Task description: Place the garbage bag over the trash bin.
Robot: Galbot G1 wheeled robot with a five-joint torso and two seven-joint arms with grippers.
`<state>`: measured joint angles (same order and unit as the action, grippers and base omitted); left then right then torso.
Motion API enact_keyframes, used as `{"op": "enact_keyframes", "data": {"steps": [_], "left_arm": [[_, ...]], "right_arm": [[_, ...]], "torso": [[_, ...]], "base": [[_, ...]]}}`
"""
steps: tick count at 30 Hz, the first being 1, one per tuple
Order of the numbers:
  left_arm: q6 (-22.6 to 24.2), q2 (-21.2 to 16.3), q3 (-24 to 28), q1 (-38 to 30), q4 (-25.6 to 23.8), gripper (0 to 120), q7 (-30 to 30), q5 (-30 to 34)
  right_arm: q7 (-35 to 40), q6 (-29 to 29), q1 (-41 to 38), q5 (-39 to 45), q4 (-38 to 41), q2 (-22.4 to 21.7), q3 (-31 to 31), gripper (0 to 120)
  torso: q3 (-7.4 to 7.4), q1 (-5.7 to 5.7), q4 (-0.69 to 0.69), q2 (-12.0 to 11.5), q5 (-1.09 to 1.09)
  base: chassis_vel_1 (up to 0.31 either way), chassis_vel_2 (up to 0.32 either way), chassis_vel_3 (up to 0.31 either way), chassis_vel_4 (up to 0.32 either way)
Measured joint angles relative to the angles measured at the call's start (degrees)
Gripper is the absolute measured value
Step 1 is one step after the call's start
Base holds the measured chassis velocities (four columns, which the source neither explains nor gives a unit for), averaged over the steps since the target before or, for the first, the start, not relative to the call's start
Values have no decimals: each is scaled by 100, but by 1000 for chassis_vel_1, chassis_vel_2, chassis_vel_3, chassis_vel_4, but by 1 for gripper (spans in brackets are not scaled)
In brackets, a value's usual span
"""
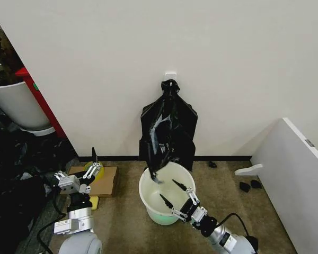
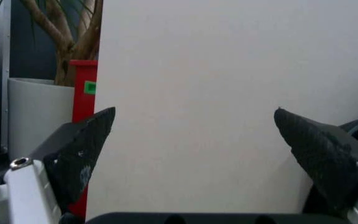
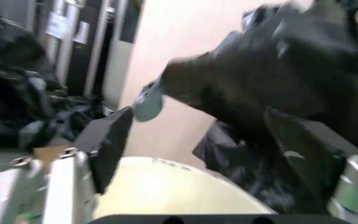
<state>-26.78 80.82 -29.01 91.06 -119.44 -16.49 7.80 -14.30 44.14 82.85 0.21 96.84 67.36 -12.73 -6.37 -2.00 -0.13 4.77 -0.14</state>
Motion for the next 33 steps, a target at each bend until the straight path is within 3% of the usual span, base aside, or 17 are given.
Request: {"op": "enact_keyframes", "data": {"steps": [4,7,10,11,14,17,20,23,26,28,32,33], "left_arm": [[0,-16,-14,1,1,100,-12,2],[0,-21,-27,1,14,100,-21,6],[-2,-19,-38,-22,56,100,-34,11],[-2,-19,-38,-22,56,100,-34,11],[7,-15,-28,-73,103,100,-37,7],[29,1,-9,-107,127,100,-37,-2],[45,9,2,-129,162,100,-37,-14],[79,22,-39,-265,328,100,-63,-16],[116,37,-51,-335,392,100,-91,-10],[124,43,-49,-346,400,100,-95,-10],[158,40,-69,-430,455,100,-112,55],[158,40,-69,-430,455,100,-112,55]], "right_arm": [[439,-139,25,-68,270,40,43,97],[990,-361,30,-295,571,43,124,99],[2064,-794,32,-1183,1187,101,283,100],[2064,-794,32,-1183,1187,101,283,100],[2945,-1641,-47,-2113,1458,56,470,100],[3223,-2101,-279,-2512,1296,4,482,100],[3309,-2405,-518,-2854,1099,-45,443,100],[3223,-3257,-932,-3157,1011,-93,587,100],[3086,-3733,-1216,-3389,846,-41,699,100],[3029,-3792,-1305,-3489,743,-6,706,98],[2871,-4533,-1466,-3694,568,140,798,79],[2871,-4533,-1466,-3694,568,140,798,79]], "torso": [[0,0,0,0,0],[0,0,0,0,-1],[0,0,0,0,-1],[0,0,0,0,-1],[0,0,-1,0,-1],[0,0,0,0,-1],[-1,0,0,0,0],[0,0,0,0,0],[-1,0,0,0,-2],[-1,0,1,0,-1],[-1,0,0,0,-1],[-1,0,0,0,-1]], "base": [[0,0,0,0],[0,0,0,0],[0,0,0,0],[0,0,0,0],[0,0,0,0],[0,0,0,0],[0,0,0,0],[0,0,0,0],[0,0,0,0],[0,0,0,0],[0,0,0,0],[0,0,0,0]]}}
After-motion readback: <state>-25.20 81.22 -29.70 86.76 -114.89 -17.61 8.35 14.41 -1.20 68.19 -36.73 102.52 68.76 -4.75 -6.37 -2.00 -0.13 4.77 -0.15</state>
